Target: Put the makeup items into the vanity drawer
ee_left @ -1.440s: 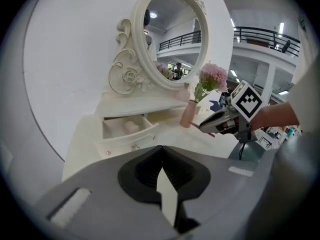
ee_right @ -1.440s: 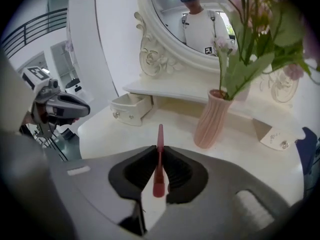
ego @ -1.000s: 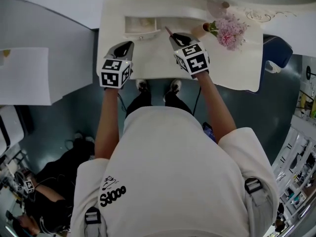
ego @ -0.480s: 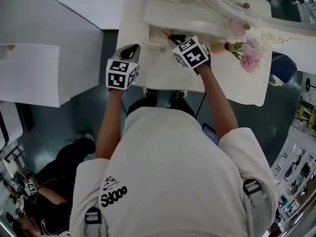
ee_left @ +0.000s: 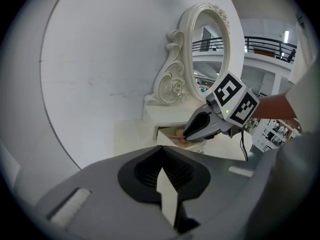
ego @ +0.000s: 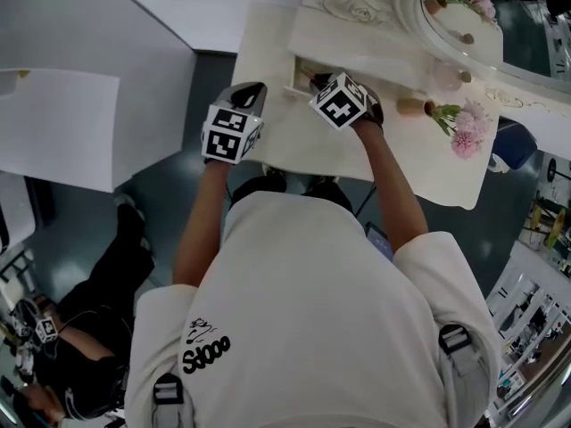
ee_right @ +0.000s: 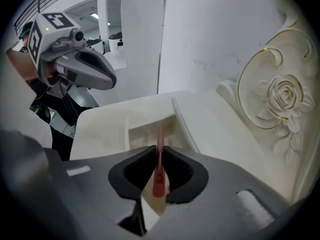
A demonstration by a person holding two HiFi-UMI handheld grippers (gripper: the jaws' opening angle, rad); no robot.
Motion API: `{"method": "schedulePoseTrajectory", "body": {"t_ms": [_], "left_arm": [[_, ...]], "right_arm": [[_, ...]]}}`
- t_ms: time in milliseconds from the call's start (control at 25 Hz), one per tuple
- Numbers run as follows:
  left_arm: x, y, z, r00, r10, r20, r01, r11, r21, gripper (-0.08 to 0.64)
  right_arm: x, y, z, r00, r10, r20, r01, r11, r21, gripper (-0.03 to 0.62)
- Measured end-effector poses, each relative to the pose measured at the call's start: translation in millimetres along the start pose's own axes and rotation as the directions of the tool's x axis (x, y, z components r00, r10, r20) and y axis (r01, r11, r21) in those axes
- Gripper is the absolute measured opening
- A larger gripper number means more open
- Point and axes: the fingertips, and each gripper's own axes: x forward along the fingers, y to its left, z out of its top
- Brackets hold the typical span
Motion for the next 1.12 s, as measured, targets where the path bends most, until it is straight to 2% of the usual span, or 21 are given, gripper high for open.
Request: {"method": "schedulePoseTrajectory", "body": {"t_ms": [160,320,440,640,760,920,1040,1120], "left_arm": [[-2.2,3.7,-3.3,1.0,0.001,-0.006,-0.001,1.0,-0.01,0.017],[-0.8,4.9,-2.6,1.0,0.003,-0.002,-0.003,1.0,-0.011,0.017],[0.3,1.1,0.5,1.0,0.004,0.003,-0.004,1.0,-0.004,0.017],[-1.4,-12.3,14.0,1.0,0.011,0.021,-0.012,1.0,0.019,0.017],[-1.5,-25.6,29.6,0.999,0.017,0.043,-0.019,0.999,0.042,0.017],[0.4,-48.8,55.7,0.996,0.015,0.09,-0.023,0.996,0.088,0.017],[-1.4,-68.7,78.1,0.991,0.007,0.132,-0.024,0.992,0.127,0.016],[-4.7,-83.3,97.6,0.986,0.001,0.17,-0.027,0.988,0.15,0.017]], "right_arm": [[2.5,0.4,0.4,1.0,-0.011,0.001,0.011,1.0,0.009,0.057],[-0.8,-3.5,1.9,1.0,-0.021,0.017,0.021,0.999,0.028,0.103],[-12.0,-9.5,1.9,0.998,-0.046,0.05,0.043,0.998,0.053,0.103],[-55.4,-24.4,2.5,0.981,-0.118,0.156,0.096,0.985,0.142,0.043],[-88.7,-36.3,-2.6,0.959,-0.162,0.231,0.117,0.973,0.197,0.032],[-135.3,-53.1,-16.8,0.917,-0.249,0.312,0.159,0.945,0.286,0.003],[-172.0,-62.0,-26.6,0.878,-0.307,0.367,0.185,0.925,0.333,0.003],[-201.5,-67.6,-30.8,0.843,-0.34,0.417,0.191,0.913,0.359,0.003]]}}
